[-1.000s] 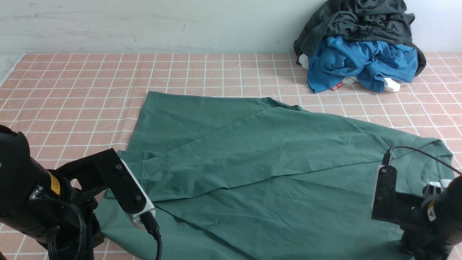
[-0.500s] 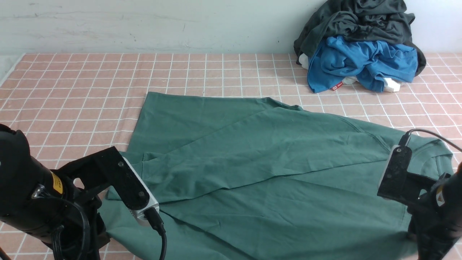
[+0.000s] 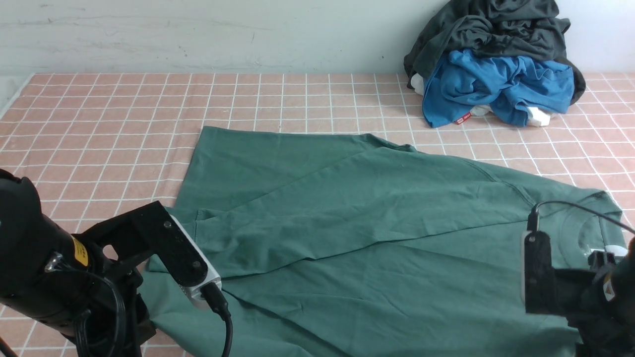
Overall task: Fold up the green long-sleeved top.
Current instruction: Use both arms simultaneously to clamp the lower edge of the clothing fabric, then use both arms to drag the lower edge of the fabric forward and fold it over the upper edge
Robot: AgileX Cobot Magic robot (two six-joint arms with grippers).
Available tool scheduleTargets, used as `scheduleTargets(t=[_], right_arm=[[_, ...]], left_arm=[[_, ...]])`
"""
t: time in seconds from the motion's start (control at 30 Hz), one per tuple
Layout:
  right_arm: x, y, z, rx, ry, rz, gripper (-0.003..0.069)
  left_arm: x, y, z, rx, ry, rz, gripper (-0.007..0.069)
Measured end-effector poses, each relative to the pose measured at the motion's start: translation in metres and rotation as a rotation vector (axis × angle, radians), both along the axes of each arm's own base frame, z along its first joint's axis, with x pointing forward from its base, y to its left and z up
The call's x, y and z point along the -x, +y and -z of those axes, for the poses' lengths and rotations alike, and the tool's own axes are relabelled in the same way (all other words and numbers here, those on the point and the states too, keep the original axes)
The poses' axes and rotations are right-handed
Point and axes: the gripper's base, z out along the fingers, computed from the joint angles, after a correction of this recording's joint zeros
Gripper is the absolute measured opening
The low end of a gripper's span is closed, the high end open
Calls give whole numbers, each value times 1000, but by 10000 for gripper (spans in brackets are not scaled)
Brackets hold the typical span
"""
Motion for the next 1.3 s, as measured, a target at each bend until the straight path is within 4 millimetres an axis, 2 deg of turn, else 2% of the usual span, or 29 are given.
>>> scheduleTargets(t=[0.1, 0.23, 0.53, 0.67, 0.8, 0.83, 0.97, 1.03, 1.13, 1.3], right_arm=[[1, 0, 9, 9, 14, -62, 375], [-3, 2, 14, -7, -18, -69, 283], [-8, 4, 8, -44, -108, -22, 23], [-6, 2, -4, -49, -124, 29, 13], [-12, 2, -29, -69, -171, 132, 13], [-19, 3, -43, -87, -196, 210, 13], [-40, 8, -64, -135, -261, 313, 13], [-65, 12, -78, -170, -316, 356, 13], [-104, 10, -83, -192, -362, 397, 13], [-162, 4, -73, -204, -394, 442, 13]], left_arm=[[0, 0, 0, 4, 2, -2, 6], [0, 0, 0, 4, 2, -2, 6], [0, -1, 0, 6, 3, -2, 6], [1, 0, -1, 13, 5, -33, 6], [-4, 5, -8, 53, -4, -185, 6], [-10, 12, -13, 79, -21, -290, 6], [-36, 26, -24, 147, -93, -470, 9], [-69, 36, -32, 201, -156, -573, 9], [-116, 43, -36, 230, -214, -628, 9], [-198, 41, -34, 253, -277, -637, 9]])
